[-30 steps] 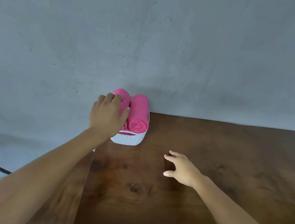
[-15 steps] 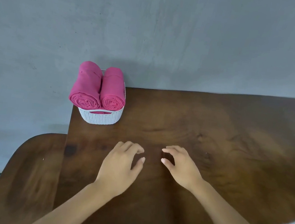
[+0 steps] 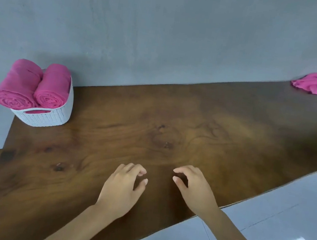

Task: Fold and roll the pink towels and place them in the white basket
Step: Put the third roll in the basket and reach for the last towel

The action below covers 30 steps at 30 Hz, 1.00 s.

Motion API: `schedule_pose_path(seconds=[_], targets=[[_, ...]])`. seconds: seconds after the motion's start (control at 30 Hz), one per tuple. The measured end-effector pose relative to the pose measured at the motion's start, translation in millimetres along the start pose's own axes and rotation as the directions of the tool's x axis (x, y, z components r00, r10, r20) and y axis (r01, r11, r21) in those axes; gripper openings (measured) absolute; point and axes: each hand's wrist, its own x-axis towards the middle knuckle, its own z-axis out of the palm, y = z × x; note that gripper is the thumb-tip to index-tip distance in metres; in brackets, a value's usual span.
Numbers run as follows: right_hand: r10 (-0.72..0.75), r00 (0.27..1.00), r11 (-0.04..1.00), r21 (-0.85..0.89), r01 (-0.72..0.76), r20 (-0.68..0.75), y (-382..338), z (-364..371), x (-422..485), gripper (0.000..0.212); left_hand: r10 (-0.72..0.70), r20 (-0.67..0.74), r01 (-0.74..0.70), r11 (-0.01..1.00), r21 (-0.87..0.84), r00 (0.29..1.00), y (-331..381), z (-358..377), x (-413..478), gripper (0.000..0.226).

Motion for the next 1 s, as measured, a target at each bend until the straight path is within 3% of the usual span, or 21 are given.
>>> schedule_pose_path(seconds=[0.3,0.5,0.77,1.0], targets=[[0.070,0.994,0.996,0.059,-0.065,-0.084,132,-64,-81,0.022,0.045,0.073,-0.050,0.996,0.074,0.996,95,93,25,0.017],[0.202,0.970,0.979,0.033,-0.200,-0.134,215,-104,-138,0.026,0.099,0.086,-0.113,0.977,0.181,0.991,151,151,50,0.019],[0.371,0.898,0.928,0.120,-0.352,-0.236,299,-151,-176,0.021,0.160,0.138,-0.193,0.941,0.276,0.977,204,197,96,0.021],[0.515,0.815,0.854,0.238,-0.463,-0.265,359,-187,-168,0.014,0.245,0.122,-0.268,0.933,0.240,0.962,246,246,160,0.017]])
